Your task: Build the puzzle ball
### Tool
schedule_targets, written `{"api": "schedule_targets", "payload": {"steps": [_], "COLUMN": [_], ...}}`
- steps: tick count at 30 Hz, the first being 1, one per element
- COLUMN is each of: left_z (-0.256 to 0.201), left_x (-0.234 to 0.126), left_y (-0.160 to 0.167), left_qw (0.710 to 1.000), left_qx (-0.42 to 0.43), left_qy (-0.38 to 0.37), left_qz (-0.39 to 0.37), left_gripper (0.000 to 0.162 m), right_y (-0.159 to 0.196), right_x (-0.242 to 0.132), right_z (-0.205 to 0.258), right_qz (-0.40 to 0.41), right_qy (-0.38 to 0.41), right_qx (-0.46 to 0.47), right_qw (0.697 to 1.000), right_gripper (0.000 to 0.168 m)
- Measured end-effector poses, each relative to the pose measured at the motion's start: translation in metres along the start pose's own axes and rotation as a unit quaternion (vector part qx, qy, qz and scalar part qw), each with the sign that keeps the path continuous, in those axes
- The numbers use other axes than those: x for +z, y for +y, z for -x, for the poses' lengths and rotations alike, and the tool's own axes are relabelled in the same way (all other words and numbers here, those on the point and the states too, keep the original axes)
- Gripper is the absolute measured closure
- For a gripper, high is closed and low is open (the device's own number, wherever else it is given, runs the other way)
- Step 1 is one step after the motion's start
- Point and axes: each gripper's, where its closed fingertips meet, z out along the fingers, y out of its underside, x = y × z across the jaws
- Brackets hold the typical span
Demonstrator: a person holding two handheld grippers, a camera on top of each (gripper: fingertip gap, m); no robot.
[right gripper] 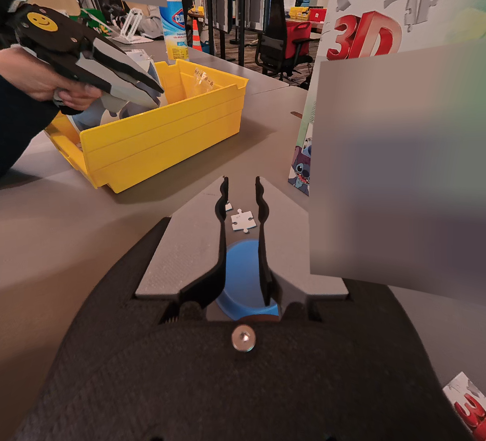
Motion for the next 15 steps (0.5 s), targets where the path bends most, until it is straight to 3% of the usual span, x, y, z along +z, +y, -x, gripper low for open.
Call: {"api": "schedule_targets", "payload": {"steps": [8, 15], "left_z": [0.021, 0.014], "left_x": [-0.006, -0.011], "left_y": [0.004, -0.006], "left_qw": [0.999, 0.999], "left_qx": [-0.004, -0.015], "left_qy": [-0.037, -0.018], "left_qz": [0.002, -0.025], "left_gripper": [0.130, 0.133], "right_y": [-0.003, -0.001], "right_x": [-0.002, 0.000], "right_z": [0.000, 0.002], "right_qz": [-0.005, 0.003], "right_qy": [0.001, 0.004], "right_qx": [-0.002, -0.013], "right_qw": [1.000, 1.000], "right_gripper": [0.152, 0.152]}}
